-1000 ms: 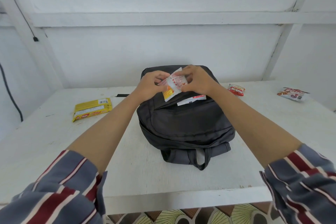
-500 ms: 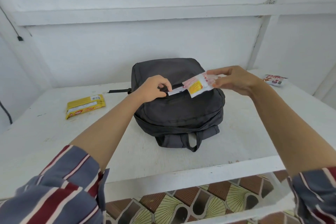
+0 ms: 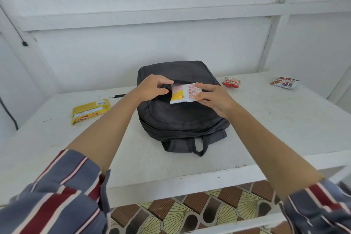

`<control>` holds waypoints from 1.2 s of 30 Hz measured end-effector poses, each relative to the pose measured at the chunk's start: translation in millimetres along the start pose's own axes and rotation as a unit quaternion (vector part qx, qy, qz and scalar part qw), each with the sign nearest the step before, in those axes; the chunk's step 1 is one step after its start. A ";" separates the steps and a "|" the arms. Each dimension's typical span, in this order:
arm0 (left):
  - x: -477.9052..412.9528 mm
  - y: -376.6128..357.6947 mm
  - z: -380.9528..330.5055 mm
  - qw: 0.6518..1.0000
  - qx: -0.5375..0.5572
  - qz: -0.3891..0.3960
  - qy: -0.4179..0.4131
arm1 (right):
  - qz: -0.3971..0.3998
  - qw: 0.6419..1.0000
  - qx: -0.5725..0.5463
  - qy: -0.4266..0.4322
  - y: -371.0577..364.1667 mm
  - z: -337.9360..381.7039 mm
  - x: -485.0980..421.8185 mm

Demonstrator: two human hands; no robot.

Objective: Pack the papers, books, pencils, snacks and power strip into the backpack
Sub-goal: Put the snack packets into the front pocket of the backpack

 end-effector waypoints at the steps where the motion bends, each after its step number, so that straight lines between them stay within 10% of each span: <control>1: -0.1 1.4 0.3 1.000 0.006 0.002 0.002 | -0.014 1.000 -0.015 0.002 -3.5 -2.3 -0.9; 21: -9.7 17.5 10.2 0.998 0.043 0.021 -0.049 | -0.074 0.937 0.313 0.140 -77.9 2.8 -46.7; 36: -11.2 19.5 9.0 0.997 0.049 0.042 -0.052 | -0.115 0.934 0.315 0.121 -70.7 -1.8 -43.9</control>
Point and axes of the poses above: each hand's wrist, its own x-axis away from the middle knuckle, its own y-axis out of the back of the hand, z = x × y, the point moved 4 cm from there along -x, towards the middle knuckle, and after that the axes turned 2 degrees about -x, right-handed, at the moved point
